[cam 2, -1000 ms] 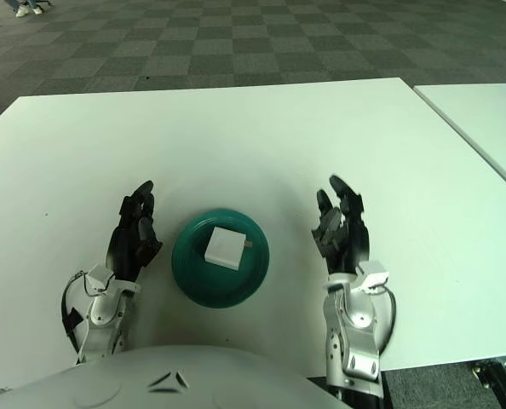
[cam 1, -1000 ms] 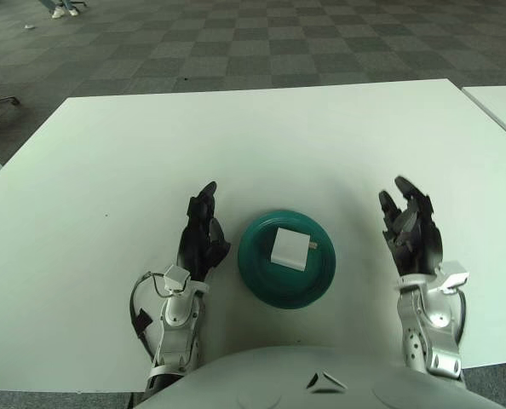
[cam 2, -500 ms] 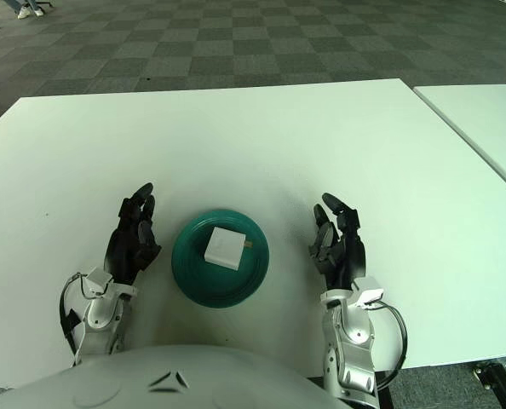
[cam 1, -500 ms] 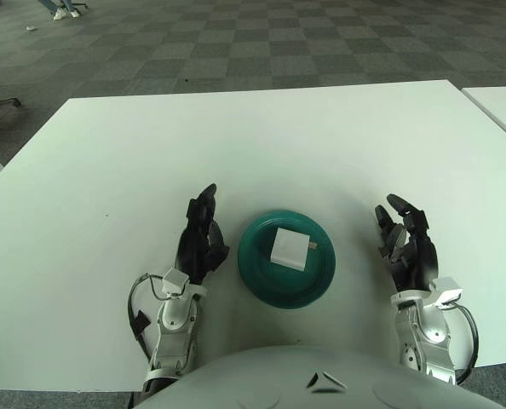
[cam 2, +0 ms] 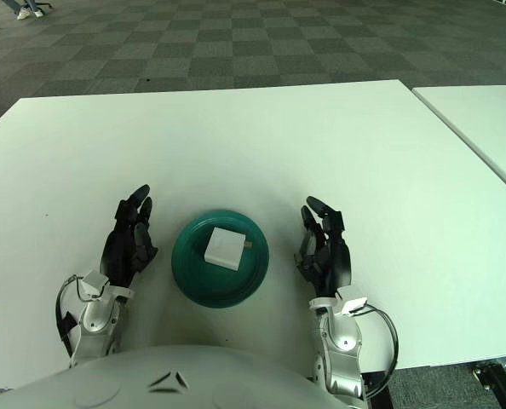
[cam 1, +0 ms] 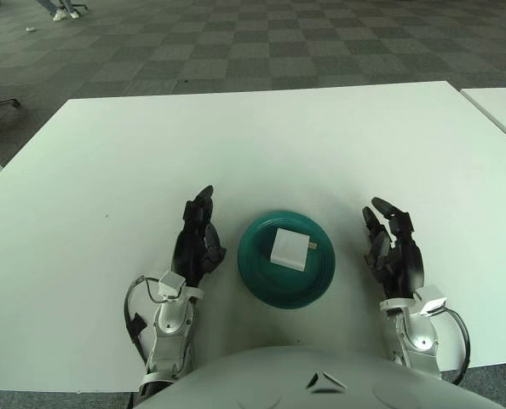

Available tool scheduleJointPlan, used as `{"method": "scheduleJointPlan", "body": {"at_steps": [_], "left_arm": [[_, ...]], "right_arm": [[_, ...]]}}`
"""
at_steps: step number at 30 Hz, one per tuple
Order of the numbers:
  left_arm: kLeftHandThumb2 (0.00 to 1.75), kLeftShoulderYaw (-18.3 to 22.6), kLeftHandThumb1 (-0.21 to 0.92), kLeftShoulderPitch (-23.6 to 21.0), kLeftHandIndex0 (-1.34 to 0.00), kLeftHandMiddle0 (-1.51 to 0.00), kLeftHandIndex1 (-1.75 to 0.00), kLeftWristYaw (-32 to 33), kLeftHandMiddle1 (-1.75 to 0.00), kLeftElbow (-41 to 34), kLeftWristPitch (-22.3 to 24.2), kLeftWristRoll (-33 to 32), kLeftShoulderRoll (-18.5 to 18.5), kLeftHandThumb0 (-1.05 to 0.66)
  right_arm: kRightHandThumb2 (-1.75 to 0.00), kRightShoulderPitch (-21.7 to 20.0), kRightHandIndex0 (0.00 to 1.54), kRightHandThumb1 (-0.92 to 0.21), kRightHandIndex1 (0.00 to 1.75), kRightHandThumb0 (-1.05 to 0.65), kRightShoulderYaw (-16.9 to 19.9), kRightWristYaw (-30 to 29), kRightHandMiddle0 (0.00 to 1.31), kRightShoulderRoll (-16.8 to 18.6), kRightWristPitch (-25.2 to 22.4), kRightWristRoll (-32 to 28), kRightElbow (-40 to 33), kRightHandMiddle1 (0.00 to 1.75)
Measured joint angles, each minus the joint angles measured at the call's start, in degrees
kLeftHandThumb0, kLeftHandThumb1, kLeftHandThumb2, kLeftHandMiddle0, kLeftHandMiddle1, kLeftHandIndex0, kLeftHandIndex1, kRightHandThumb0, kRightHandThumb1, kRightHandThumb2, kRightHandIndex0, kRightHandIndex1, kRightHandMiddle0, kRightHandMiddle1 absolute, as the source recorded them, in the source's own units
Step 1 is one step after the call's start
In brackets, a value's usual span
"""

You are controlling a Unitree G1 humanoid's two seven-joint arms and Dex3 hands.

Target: Put the charger into the plate.

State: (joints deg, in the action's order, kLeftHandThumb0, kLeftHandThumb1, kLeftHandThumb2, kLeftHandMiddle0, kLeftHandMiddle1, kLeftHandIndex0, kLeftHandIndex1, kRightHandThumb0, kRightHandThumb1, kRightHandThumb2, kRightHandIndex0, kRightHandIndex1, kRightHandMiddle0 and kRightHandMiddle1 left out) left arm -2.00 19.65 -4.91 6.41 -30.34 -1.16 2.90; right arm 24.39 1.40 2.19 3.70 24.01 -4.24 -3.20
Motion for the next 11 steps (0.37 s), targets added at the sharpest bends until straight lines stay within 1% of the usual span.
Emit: {"method": "scheduleJointPlan", "body": {"at_steps": [4,6,9,11], "left_arm": [[0.99,-0.04,0.92,0.24,0.0,-0.19,-0.62,0.2,-0.01,-0.24,0.11,0.16,-0.14,-0.84],[0.99,-0.09,0.92,0.45,0.0,-0.2,-0.64,0.29,-0.02,-0.44,0.16,0.18,-0.16,-0.84],[0.98,-0.12,0.92,0.92,0.0,-0.23,-0.69,0.65,-0.03,-0.81,0.27,0.11,0.1,-0.84],[0.97,-0.19,0.92,1.19,0.0,-0.25,-0.72,1.04,-0.03,-1.07,0.51,0.04,0.64,-0.83]], "right_arm": [[-0.89,-0.68,0.32,-0.92,0.01,-0.88,-0.78,-2.21,0.0,0.09,0.65,4.08,0.47,0.94],[-0.91,-1.0,0.32,-0.92,0.01,-0.9,-1.05,-3.25,0.0,-0.18,1.03,6.51,0.85,0.9],[-0.94,-1.73,0.33,-0.92,0.02,-0.93,-1.66,-4.98,0.0,-1.17,1.9,11.17,1.49,0.81],[-0.95,-2.22,0.34,-0.92,0.02,-0.94,-1.97,-6.05,0.0,-2.18,2.75,14.13,1.96,0.79]]}}
